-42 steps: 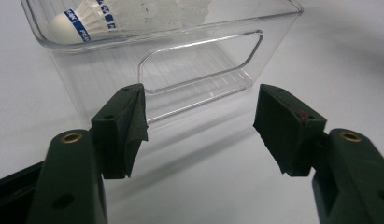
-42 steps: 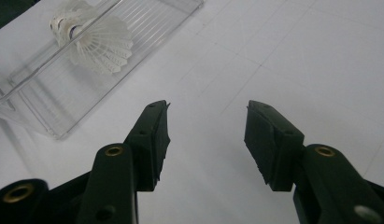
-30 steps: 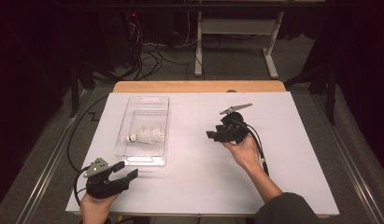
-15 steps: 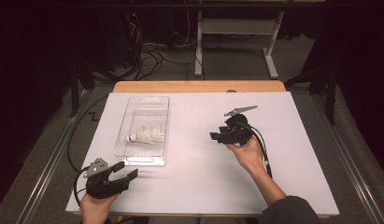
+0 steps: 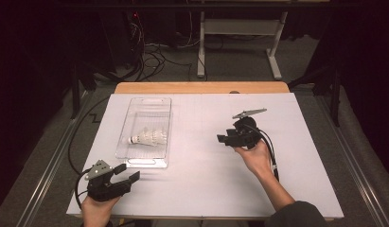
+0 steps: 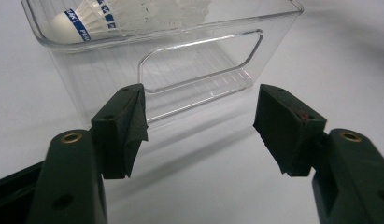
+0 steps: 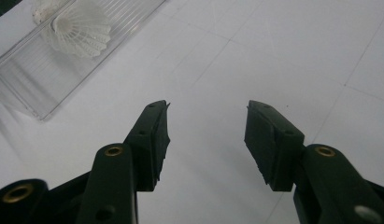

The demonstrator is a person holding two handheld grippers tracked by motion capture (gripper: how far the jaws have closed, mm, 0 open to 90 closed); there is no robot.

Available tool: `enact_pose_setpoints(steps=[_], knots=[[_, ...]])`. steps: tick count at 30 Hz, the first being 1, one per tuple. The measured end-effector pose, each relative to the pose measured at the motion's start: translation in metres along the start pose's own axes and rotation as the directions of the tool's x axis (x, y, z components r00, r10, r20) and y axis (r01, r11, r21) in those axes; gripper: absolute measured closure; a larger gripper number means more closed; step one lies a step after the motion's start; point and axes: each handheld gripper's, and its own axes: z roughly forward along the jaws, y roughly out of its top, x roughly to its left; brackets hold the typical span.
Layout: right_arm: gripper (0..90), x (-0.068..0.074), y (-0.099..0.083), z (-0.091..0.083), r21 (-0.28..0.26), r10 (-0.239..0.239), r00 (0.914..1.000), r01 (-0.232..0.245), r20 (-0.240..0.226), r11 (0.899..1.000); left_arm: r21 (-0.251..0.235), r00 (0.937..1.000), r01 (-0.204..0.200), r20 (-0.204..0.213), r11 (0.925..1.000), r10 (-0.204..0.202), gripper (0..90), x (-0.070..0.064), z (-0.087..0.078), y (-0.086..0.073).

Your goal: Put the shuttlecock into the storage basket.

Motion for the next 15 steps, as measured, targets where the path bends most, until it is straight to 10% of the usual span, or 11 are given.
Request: enact_pose_setpoints(steps=[15], knots=[[49.8, -0.0047, -0.0053, -0.0064, -0.011, 0.008, 1.0, -0.008, 0.005, 1.0, 0.001, 1.0, 0.001, -0.001, 1.0, -0.001, 35.0, 0.0002, 0.0, -0.0001]])
